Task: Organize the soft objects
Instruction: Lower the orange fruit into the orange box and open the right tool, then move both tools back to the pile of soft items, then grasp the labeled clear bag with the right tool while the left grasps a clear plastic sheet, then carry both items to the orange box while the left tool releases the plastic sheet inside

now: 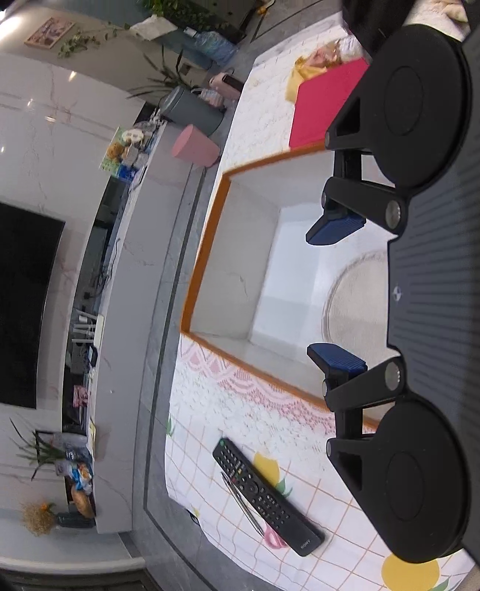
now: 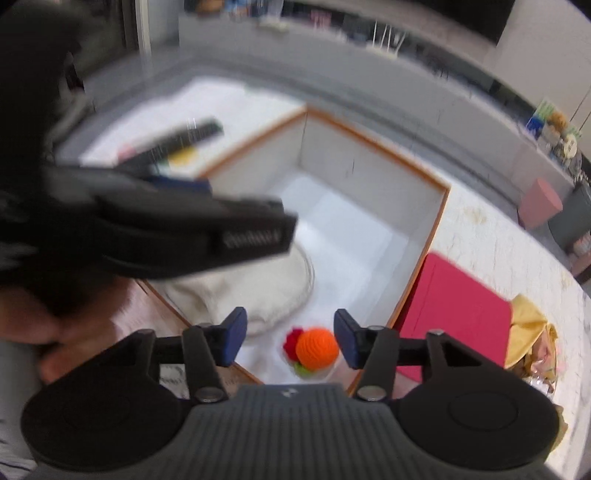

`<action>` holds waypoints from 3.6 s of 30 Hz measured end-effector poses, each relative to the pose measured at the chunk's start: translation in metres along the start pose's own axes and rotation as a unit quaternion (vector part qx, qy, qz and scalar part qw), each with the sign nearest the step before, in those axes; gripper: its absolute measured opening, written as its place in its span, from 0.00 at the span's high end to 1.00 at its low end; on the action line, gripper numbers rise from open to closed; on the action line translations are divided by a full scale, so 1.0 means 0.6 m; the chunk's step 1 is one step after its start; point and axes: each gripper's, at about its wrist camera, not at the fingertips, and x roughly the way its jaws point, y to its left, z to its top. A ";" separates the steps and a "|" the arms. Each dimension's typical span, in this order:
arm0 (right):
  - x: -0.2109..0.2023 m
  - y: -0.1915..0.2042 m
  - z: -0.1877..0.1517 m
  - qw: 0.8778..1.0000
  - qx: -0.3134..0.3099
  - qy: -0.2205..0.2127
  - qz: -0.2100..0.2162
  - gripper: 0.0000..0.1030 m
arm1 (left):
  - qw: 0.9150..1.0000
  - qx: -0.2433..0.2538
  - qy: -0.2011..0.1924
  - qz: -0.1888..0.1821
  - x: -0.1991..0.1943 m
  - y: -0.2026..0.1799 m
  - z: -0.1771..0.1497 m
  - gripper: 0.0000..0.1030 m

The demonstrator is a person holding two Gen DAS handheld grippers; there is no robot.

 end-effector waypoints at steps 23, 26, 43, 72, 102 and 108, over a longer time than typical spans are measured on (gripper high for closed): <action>-0.109 -0.381 -0.316 0.904 0.400 -0.118 -0.093 0.25 | 0.985 0.088 0.042 -0.146 0.011 -0.265 -0.096 0.30; -0.083 -0.417 -0.344 0.888 0.445 -0.090 -0.078 0.25 | 0.985 0.082 0.041 -0.146 0.029 -0.300 -0.131 0.30; 0.045 -0.448 -0.346 0.891 0.443 -0.079 -0.058 0.25 | 0.974 0.195 0.034 -0.108 0.115 -0.376 -0.290 0.26; 0.047 -0.434 -0.353 0.902 0.423 -0.028 -0.078 0.58 | 0.959 0.254 0.001 -0.127 0.113 -0.388 -0.319 0.94; -0.013 -0.424 -0.350 0.901 0.415 -0.086 -0.098 0.65 | 0.928 0.321 -0.106 -0.154 0.064 -0.432 -0.337 0.96; -0.037 -0.430 -0.354 0.891 0.428 -0.104 -0.105 0.65 | 0.928 0.327 -0.103 -0.148 0.041 -0.436 -0.317 0.96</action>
